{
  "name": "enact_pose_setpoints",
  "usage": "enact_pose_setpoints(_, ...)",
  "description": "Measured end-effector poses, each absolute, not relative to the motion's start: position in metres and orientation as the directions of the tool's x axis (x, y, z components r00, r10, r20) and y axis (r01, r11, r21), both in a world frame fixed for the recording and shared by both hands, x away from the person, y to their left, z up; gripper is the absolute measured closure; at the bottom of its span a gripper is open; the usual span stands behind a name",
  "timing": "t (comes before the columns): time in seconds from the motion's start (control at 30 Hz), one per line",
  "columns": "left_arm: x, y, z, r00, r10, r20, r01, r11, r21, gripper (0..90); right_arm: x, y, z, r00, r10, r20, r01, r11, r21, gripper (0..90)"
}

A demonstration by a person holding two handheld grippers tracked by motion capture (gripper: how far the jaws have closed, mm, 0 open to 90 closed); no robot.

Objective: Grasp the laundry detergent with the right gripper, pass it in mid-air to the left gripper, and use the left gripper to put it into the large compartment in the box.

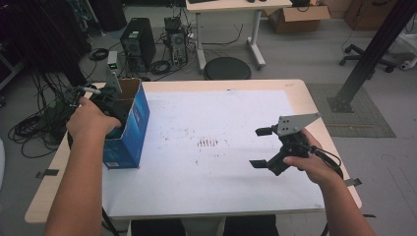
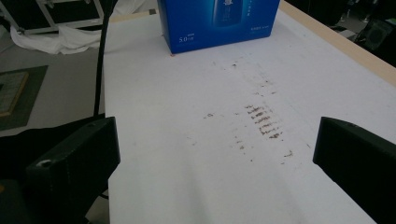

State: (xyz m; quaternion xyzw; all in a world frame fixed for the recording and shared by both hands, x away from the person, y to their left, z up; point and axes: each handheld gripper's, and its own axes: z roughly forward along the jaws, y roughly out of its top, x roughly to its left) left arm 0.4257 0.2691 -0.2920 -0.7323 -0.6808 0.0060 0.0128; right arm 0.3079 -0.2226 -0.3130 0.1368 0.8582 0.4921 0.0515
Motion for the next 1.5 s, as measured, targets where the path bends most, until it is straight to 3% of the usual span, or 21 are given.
enact_pose_setpoints(1.5,0.419,0.266,-0.269,0.057,0.998,0.008,0.998,-0.057,0.007,31.4,0.303,-0.229,-0.315,-0.957,0.286,0.049,0.183,0.464,0.867,0.6)
